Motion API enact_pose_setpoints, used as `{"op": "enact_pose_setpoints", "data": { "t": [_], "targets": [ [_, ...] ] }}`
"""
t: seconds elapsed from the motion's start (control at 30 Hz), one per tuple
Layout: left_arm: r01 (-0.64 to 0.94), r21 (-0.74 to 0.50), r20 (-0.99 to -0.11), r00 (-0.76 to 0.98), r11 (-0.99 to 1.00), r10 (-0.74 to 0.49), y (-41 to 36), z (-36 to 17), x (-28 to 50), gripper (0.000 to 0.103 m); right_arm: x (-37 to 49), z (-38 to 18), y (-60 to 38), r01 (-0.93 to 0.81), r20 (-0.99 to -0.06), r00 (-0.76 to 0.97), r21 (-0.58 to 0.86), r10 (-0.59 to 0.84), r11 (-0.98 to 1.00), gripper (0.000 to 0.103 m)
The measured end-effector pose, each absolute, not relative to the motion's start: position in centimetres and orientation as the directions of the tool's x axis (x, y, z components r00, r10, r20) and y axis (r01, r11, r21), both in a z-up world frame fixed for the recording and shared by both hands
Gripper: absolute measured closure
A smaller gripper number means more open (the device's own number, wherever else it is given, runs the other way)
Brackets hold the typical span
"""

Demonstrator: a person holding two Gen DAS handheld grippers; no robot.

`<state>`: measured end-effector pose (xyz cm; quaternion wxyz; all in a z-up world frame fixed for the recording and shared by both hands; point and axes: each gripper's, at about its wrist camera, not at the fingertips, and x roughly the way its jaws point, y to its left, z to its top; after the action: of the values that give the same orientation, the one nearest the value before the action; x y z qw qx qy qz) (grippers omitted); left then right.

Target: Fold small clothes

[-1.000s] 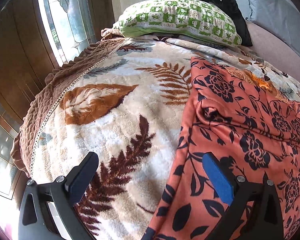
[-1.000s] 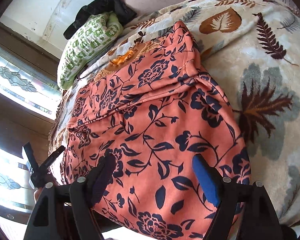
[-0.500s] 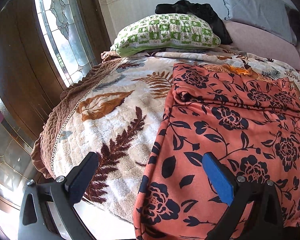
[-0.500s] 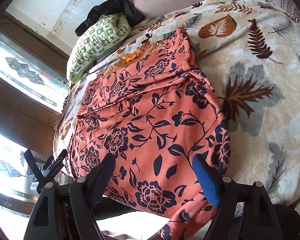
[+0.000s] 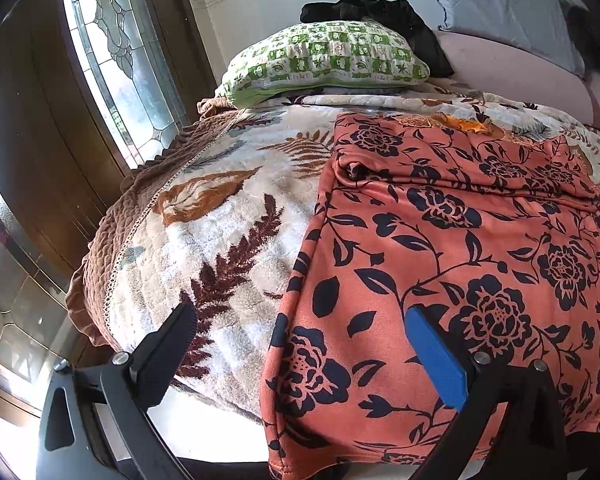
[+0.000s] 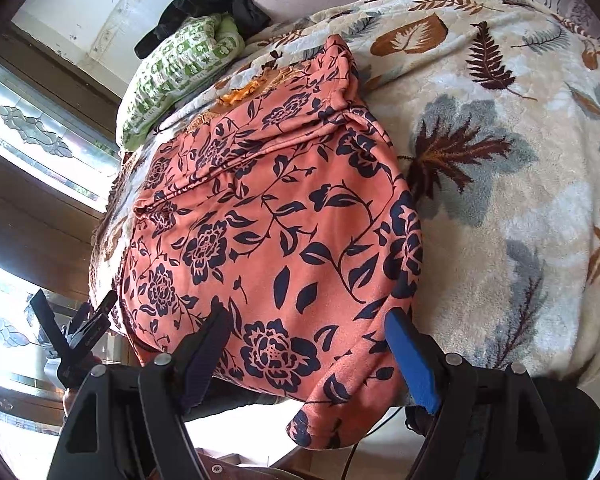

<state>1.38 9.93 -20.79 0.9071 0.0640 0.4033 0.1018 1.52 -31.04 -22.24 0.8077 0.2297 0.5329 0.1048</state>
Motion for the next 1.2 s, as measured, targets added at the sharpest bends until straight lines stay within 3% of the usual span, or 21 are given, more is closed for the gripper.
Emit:
{"op": "enact_pose_setpoints", "data": {
  "t": [0.2,0.33,0.67,1.0,1.13,1.2],
  "targets": [
    [-0.137,0.165,-0.762,0.611,0.977,0.214,10.6,-21.9,0.3,0.000,1.3,-22.4,-30.4,0.068,-0.825,0.391,0.468,0.408,0.881,0.021],
    [-0.170,0.069,-0.819,0.553,0.983,0.153,12.3,-23.4,-1.1,0.000,1.1,-22.3,-30.0,0.055,-0.825,0.389,0.464,0.409,0.884,0.021],
    [-0.407,-0.163,-0.861,0.503,0.899,0.072,19.1,-25.0,-3.7,0.000,1.3,-22.8,-29.4,0.036,-0.827,0.375,0.465,0.419,0.885,0.021],
    [-0.289,-0.136,-0.884,0.467,0.948,0.016,16.9,-26.0,-2.3,0.000,1.2,-23.3,-30.4,0.064,-0.817,0.380,0.490,0.433,0.869,0.021],
    [-0.240,-0.176,-0.906,0.418,0.955,-0.063,16.2,-27.4,-1.8,0.017,1.2,-23.4,-30.7,0.073,-0.815,0.383,0.495,0.434,0.866,0.021],
    [-0.238,-0.212,-0.912,0.396,0.948,-0.105,16.3,-28.0,-1.6,0.038,1.3,-23.6,-30.7,0.077,-0.815,0.382,0.498,0.436,0.864,0.021]
  ]
}}
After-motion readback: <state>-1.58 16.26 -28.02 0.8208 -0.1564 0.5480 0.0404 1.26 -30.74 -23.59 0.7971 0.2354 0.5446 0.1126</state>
